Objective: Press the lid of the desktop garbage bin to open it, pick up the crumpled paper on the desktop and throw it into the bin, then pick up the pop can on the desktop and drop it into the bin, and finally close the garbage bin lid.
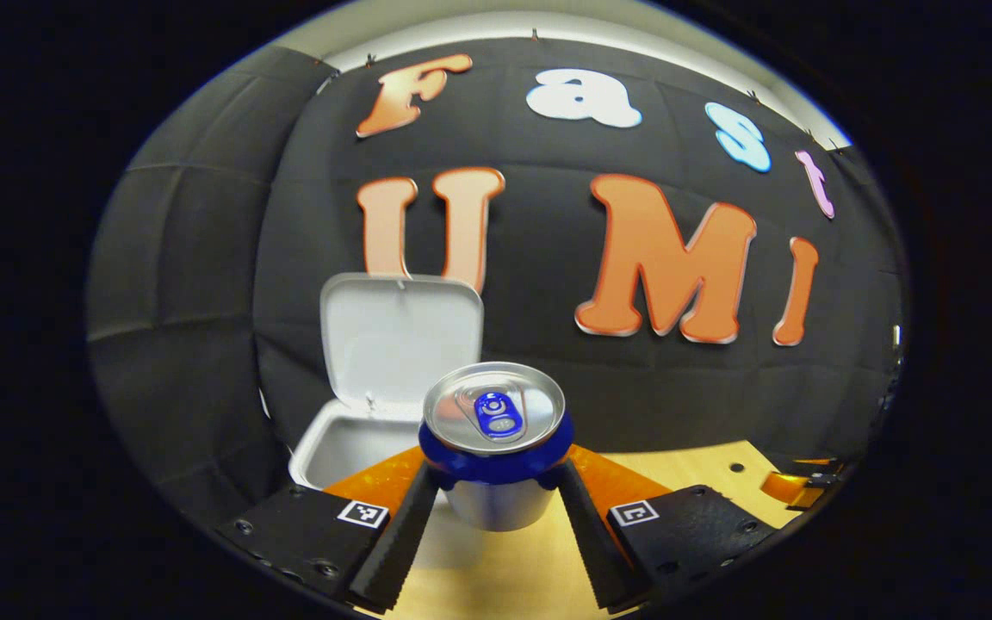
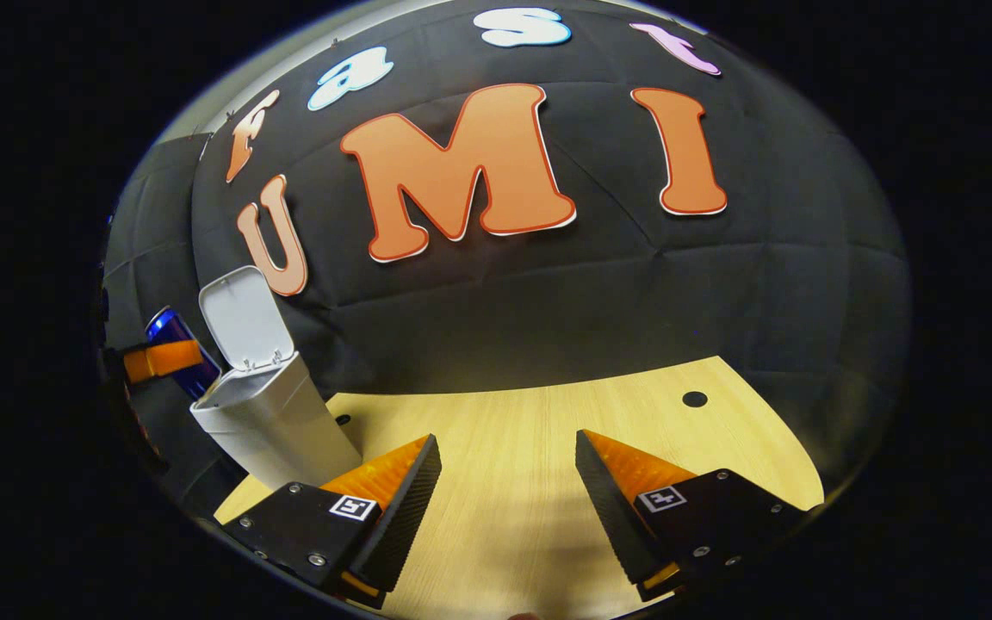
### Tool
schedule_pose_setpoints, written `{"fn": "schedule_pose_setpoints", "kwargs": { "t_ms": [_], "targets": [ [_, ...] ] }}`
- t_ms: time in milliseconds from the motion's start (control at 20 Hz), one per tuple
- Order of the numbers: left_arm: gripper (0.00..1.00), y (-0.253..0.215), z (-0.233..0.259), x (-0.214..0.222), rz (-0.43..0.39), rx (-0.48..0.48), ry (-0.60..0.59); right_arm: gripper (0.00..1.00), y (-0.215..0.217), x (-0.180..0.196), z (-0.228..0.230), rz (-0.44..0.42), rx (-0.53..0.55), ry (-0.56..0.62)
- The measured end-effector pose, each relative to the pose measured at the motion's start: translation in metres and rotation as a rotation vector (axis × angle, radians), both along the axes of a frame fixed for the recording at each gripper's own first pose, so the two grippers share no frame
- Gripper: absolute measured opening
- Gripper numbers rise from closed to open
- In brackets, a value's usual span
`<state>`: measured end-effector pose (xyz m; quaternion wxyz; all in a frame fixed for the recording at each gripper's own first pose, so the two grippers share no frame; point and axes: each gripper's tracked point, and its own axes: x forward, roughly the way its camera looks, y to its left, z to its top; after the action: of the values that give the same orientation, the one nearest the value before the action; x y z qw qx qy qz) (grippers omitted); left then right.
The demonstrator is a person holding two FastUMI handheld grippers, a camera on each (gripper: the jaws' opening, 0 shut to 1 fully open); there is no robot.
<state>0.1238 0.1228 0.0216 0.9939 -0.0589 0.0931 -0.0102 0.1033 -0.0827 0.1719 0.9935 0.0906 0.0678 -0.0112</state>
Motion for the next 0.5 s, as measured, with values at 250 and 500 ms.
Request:
{"fn": "schedule_pose_setpoints", "kwargs": {
  "t_ms": [250,500],
  "targets": [
    [0.78,0.029,-0.031,0.075,0.010,0.036,-0.052,0.94,0.002,-0.008,0.001,0.001,-0.013,-0.006],
    [0.78,0.034,-0.076,0.107,0.009,0.036,0.017,0.94,-0.021,-0.022,0.005,-0.064,-0.037,-0.015]
  ]
}}
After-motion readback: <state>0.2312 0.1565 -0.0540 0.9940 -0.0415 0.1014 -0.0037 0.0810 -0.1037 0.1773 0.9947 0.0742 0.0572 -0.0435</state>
